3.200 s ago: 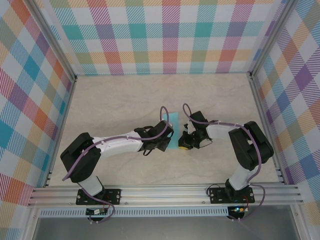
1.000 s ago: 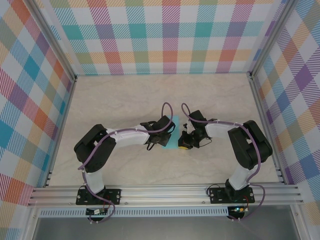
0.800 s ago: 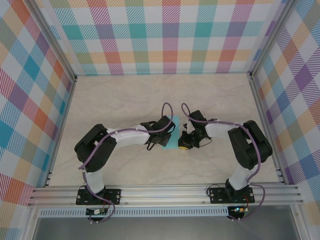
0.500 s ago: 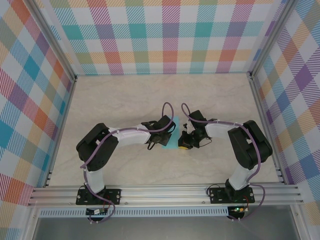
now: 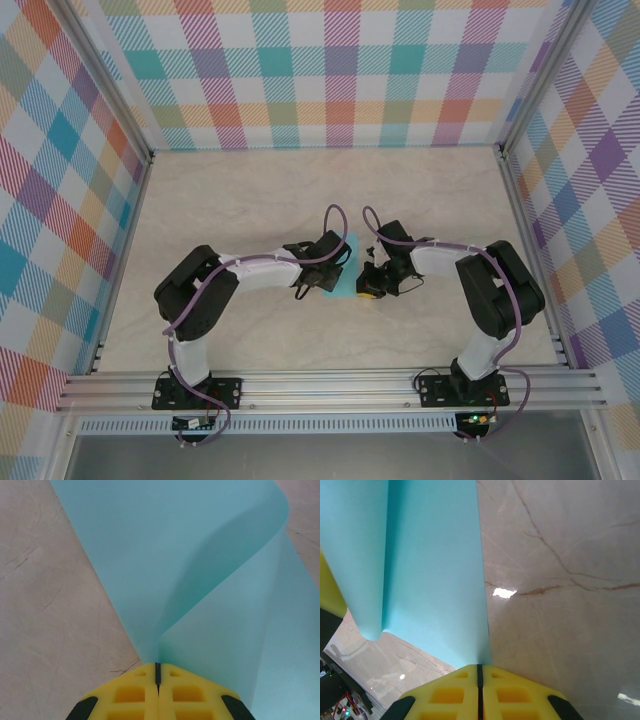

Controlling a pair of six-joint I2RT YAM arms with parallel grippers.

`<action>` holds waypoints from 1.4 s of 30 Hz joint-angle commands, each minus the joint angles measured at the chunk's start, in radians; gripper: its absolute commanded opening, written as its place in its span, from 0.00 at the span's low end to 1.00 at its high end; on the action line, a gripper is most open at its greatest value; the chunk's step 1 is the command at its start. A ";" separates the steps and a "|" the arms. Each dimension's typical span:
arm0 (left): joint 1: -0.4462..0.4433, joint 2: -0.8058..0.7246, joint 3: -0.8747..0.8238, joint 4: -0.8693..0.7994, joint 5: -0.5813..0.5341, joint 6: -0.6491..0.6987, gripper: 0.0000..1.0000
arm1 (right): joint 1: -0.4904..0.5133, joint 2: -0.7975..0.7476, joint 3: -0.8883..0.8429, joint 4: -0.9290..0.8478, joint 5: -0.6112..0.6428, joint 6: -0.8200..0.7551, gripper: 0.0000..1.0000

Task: Fold a paper plane with a square sheet of paper (fold left side to right side)
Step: Fold the triangle a second time at the center of the table.

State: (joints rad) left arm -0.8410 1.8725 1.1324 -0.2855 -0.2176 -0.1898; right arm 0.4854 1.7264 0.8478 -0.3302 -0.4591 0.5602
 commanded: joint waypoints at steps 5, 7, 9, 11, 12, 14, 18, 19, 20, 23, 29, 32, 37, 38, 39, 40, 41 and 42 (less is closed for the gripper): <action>0.014 0.011 0.036 -0.001 0.002 0.012 0.00 | 0.010 0.045 0.000 -0.047 0.063 -0.026 0.08; 0.013 0.013 0.038 -0.001 0.003 0.012 0.00 | 0.011 0.045 0.002 -0.047 0.064 -0.028 0.08; 0.013 0.011 0.040 -0.001 0.003 0.012 0.00 | 0.011 0.048 0.002 -0.048 0.065 -0.027 0.08; 0.014 0.011 0.039 -0.001 0.002 0.012 0.00 | 0.011 0.047 0.002 -0.049 0.065 -0.026 0.08; 0.014 0.011 0.039 0.000 0.001 0.013 0.00 | 0.010 0.048 0.002 -0.049 0.065 -0.027 0.08; 0.014 0.013 0.039 -0.001 -0.003 0.013 0.00 | 0.011 0.047 0.004 -0.051 0.065 -0.028 0.08; 0.015 0.019 0.037 0.000 -0.007 0.013 0.00 | 0.011 0.048 0.005 -0.053 0.066 -0.028 0.08; 0.015 0.020 0.038 -0.001 -0.006 0.013 0.00 | 0.010 0.049 0.005 -0.053 0.066 -0.028 0.08; 0.015 0.022 0.039 -0.001 -0.008 0.013 0.00 | 0.010 0.048 0.007 -0.053 0.066 -0.029 0.08; 0.016 0.022 0.038 -0.001 -0.013 0.012 0.00 | 0.010 0.049 0.007 -0.054 0.066 -0.028 0.08; 0.016 0.017 0.029 0.000 -0.020 0.012 0.00 | 0.012 0.049 0.007 -0.055 0.066 -0.029 0.08; 0.016 0.019 0.030 -0.002 -0.024 0.013 0.00 | 0.012 0.051 0.007 -0.055 0.066 -0.030 0.08; 0.017 0.017 0.029 -0.003 -0.030 0.012 0.00 | 0.012 0.051 0.006 -0.056 0.066 -0.029 0.08; 0.017 0.016 0.029 -0.003 -0.032 0.012 0.00 | 0.012 0.050 0.007 -0.057 0.066 -0.031 0.08; 0.016 0.015 0.027 -0.002 -0.033 0.012 0.00 | 0.012 0.051 0.007 -0.057 0.066 -0.030 0.08; 0.017 0.014 0.027 0.000 -0.032 0.012 0.00 | 0.012 0.052 0.007 -0.058 0.066 -0.030 0.08; 0.017 0.014 0.027 -0.001 -0.033 0.012 0.00 | 0.012 0.052 0.007 -0.056 0.066 -0.029 0.08; 0.017 0.014 0.028 -0.001 -0.033 0.012 0.00 | 0.013 0.052 0.007 -0.058 0.065 -0.028 0.08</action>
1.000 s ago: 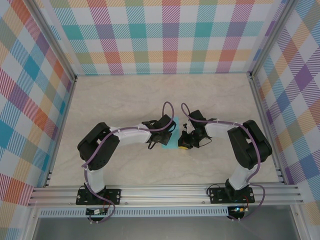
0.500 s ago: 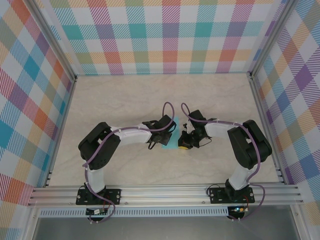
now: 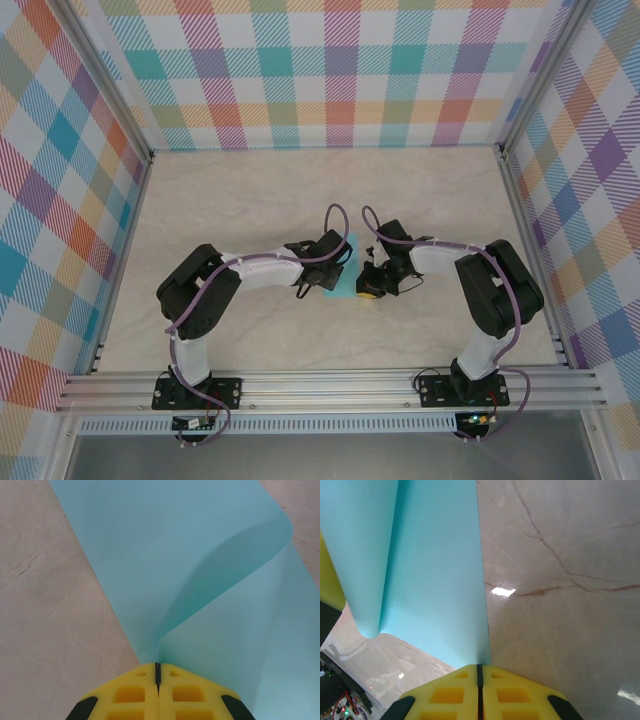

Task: Fold a paper plane with a square sheet of paper (fold left side to right side)
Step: Fold the triangle a second time at the center of the table.

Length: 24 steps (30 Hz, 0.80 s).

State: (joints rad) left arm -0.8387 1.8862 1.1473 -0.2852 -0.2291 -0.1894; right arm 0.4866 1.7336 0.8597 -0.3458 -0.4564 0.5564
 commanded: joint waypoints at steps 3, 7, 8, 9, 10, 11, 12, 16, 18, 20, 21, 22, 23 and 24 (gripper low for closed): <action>0.016 0.002 0.014 -0.001 -0.023 0.013 0.00 | 0.012 0.044 -0.005 -0.042 0.062 -0.024 0.08; 0.018 0.001 0.014 -0.002 -0.028 0.013 0.00 | 0.012 0.044 -0.005 -0.043 0.064 -0.024 0.08; 0.018 0.000 0.013 -0.001 -0.028 0.013 0.00 | 0.012 0.047 -0.005 -0.044 0.064 -0.024 0.09; 0.018 -0.002 0.012 -0.002 -0.028 0.013 0.00 | 0.012 0.047 -0.004 -0.043 0.062 -0.024 0.08; 0.018 -0.003 0.012 -0.001 -0.029 0.013 0.00 | 0.012 0.047 -0.004 -0.045 0.063 -0.024 0.08; 0.018 -0.005 0.010 -0.001 -0.029 0.013 0.00 | 0.012 0.048 -0.002 -0.044 0.063 -0.024 0.08; 0.019 -0.008 0.009 -0.002 -0.029 0.013 0.00 | 0.012 0.048 -0.002 -0.045 0.063 -0.024 0.08; 0.020 -0.012 0.004 -0.001 -0.023 0.013 0.00 | 0.013 0.048 -0.002 -0.046 0.064 -0.025 0.08; 0.019 -0.008 0.007 -0.002 -0.015 0.012 0.00 | 0.014 0.048 -0.001 -0.045 0.064 -0.024 0.08; 0.019 0.000 0.008 -0.001 -0.011 0.011 0.00 | 0.014 0.049 -0.001 -0.047 0.064 -0.024 0.08; 0.019 0.004 0.009 -0.001 -0.011 0.012 0.00 | 0.015 0.049 0.001 -0.048 0.062 -0.024 0.08; 0.019 0.007 0.010 -0.002 -0.011 0.011 0.00 | 0.016 0.048 0.001 -0.048 0.064 -0.024 0.08; 0.019 0.009 0.011 -0.001 -0.011 0.011 0.00 | 0.015 0.047 0.001 -0.047 0.064 -0.024 0.08; 0.019 0.011 0.010 0.000 -0.010 0.011 0.00 | 0.016 0.048 0.002 -0.048 0.064 -0.024 0.08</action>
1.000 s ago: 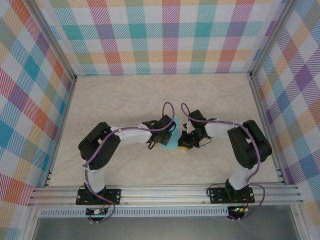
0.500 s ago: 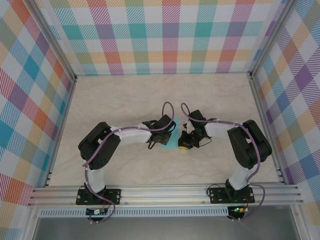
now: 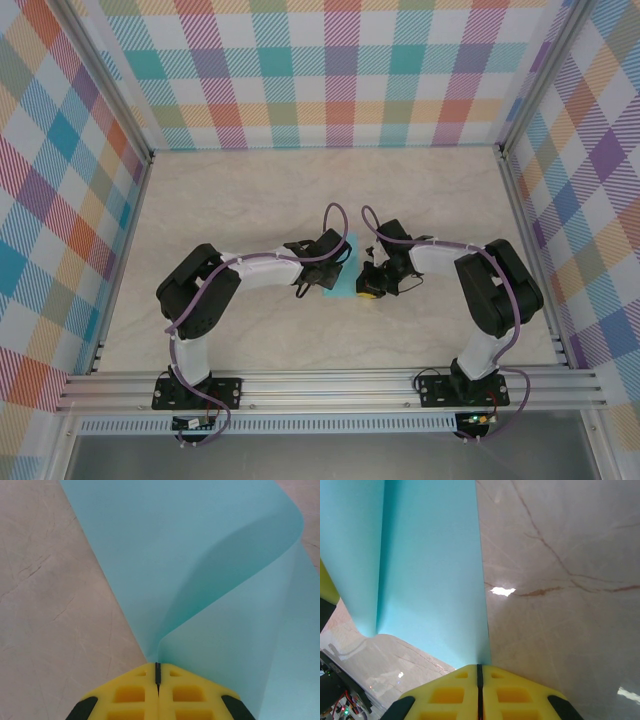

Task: Fold a paper plane with a square sheet of paper (fold left side to right side)
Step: Fold the triangle a second time at the center of the table.

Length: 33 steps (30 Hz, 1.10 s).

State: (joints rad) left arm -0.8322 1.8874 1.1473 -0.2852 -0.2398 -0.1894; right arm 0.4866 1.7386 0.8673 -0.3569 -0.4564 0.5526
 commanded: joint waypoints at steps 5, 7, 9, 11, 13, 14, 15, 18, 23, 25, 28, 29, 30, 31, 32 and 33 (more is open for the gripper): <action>0.013 0.019 0.012 -0.001 0.009 0.008 0.00 | 0.018 0.046 -0.003 -0.037 0.062 -0.023 0.08; 0.013 0.025 0.012 0.033 0.014 0.007 0.00 | 0.017 0.046 -0.003 -0.036 0.063 -0.023 0.09; 0.013 0.033 0.014 0.032 0.021 0.006 0.00 | 0.017 0.044 -0.002 -0.037 0.062 -0.023 0.09; 0.012 0.039 0.014 0.033 0.028 0.005 0.00 | 0.017 0.044 -0.003 -0.036 0.059 -0.022 0.09; 0.013 0.043 0.014 0.033 0.034 0.005 0.00 | 0.017 0.039 -0.004 -0.028 0.053 -0.022 0.09; 0.013 0.043 0.014 0.032 0.035 0.005 0.00 | 0.017 0.032 -0.005 -0.015 0.041 -0.019 0.09; 0.013 0.044 0.014 0.032 0.035 0.005 0.00 | 0.017 0.023 -0.005 -0.006 0.031 -0.017 0.09; 0.013 0.045 0.010 0.030 0.032 0.006 0.00 | 0.011 -0.014 -0.005 0.029 -0.002 0.000 0.10; 0.012 0.042 0.006 0.029 0.034 0.005 0.00 | -0.022 -0.090 -0.014 0.055 -0.032 0.022 0.09; 0.013 0.040 0.003 0.029 0.036 0.006 0.00 | -0.044 -0.121 -0.025 0.072 -0.055 0.035 0.09; 0.012 0.036 0.002 0.030 0.034 0.006 0.00 | -0.068 -0.132 -0.040 0.137 -0.098 0.071 0.08; 0.013 0.035 0.002 0.030 0.033 0.005 0.00 | -0.069 -0.120 -0.039 0.168 -0.115 0.090 0.07; 0.013 0.035 0.000 0.029 0.030 0.005 0.00 | -0.069 -0.100 -0.034 0.201 -0.136 0.108 0.06; 0.013 0.033 -0.001 0.030 0.031 0.005 0.00 | -0.069 -0.083 -0.032 0.236 -0.157 0.126 0.04; 0.012 0.032 -0.002 0.029 0.029 0.005 0.00 | -0.069 -0.061 -0.026 0.276 -0.173 0.149 0.03; 0.012 0.031 -0.002 0.030 0.030 0.005 0.00 | -0.069 -0.040 -0.024 0.313 -0.186 0.170 0.03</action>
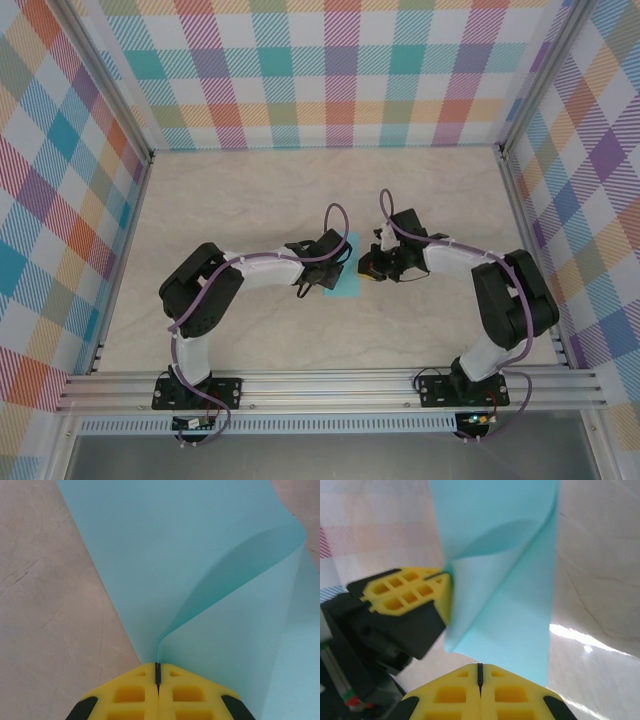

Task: Fold a paper plane with a square sheet of paper (fold left side to right side)
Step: Fold the triangle a second time at the center of the table.

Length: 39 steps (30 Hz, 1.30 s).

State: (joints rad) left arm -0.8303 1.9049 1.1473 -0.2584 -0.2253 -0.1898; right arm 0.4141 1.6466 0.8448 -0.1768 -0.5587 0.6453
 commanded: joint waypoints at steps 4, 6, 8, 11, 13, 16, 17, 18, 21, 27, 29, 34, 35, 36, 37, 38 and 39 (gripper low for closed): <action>0.010 0.011 -0.004 0.007 0.021 0.005 0.00 | 0.003 0.119 0.044 0.186 -0.092 0.106 0.02; 0.011 0.010 -0.004 0.007 0.020 0.006 0.00 | 0.006 0.145 0.072 0.193 -0.095 0.109 0.02; 0.010 0.008 -0.005 0.006 0.019 0.006 0.00 | 0.008 0.165 0.093 0.190 -0.094 0.108 0.02; 0.011 0.006 -0.006 0.005 0.018 0.006 0.00 | 0.012 0.193 0.114 0.187 -0.098 0.106 0.02; 0.011 0.006 -0.005 0.004 0.017 0.006 0.00 | 0.020 0.209 0.127 0.184 -0.100 0.102 0.02; 0.011 0.005 -0.005 0.003 0.017 0.007 0.00 | 0.029 0.229 0.145 0.163 -0.094 0.087 0.02; 0.011 0.003 -0.004 0.003 0.017 0.008 0.00 | 0.031 0.235 0.150 0.158 -0.091 0.084 0.02; 0.011 0.003 -0.004 0.003 0.014 0.007 0.00 | 0.033 0.240 0.152 0.153 -0.086 0.079 0.02; 0.011 0.000 -0.004 0.001 0.012 0.008 0.00 | 0.036 0.250 0.158 0.139 -0.074 0.068 0.02; 0.011 -0.003 -0.006 -0.004 0.007 0.010 0.00 | 0.036 0.259 0.166 0.100 -0.032 0.029 0.02; 0.011 -0.004 -0.006 -0.005 0.005 0.010 0.00 | 0.036 0.263 0.166 0.093 -0.021 0.019 0.02; 0.011 -0.006 -0.009 -0.007 0.004 0.010 0.00 | 0.034 0.273 0.171 0.071 0.001 -0.003 0.03; 0.011 -0.005 -0.010 -0.007 0.003 0.010 0.00 | 0.035 0.275 0.171 0.070 0.002 -0.006 0.03; 0.011 -0.006 -0.009 -0.007 0.002 0.009 0.00 | 0.034 0.278 0.171 0.067 0.005 -0.008 0.03; 0.011 -0.006 -0.009 -0.006 0.002 0.010 0.00 | 0.034 0.280 0.170 0.063 0.010 -0.013 0.03; 0.011 -0.007 -0.009 -0.007 0.000 0.010 0.00 | 0.037 0.281 0.169 0.058 0.016 -0.015 0.03; 0.011 -0.007 -0.009 -0.007 0.000 0.010 0.00 | 0.036 0.283 0.169 0.057 0.021 -0.018 0.03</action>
State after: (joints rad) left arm -0.8303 1.9049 1.1473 -0.2584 -0.2253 -0.1898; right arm 0.4458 1.9083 0.9947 -0.0864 -0.5613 0.6647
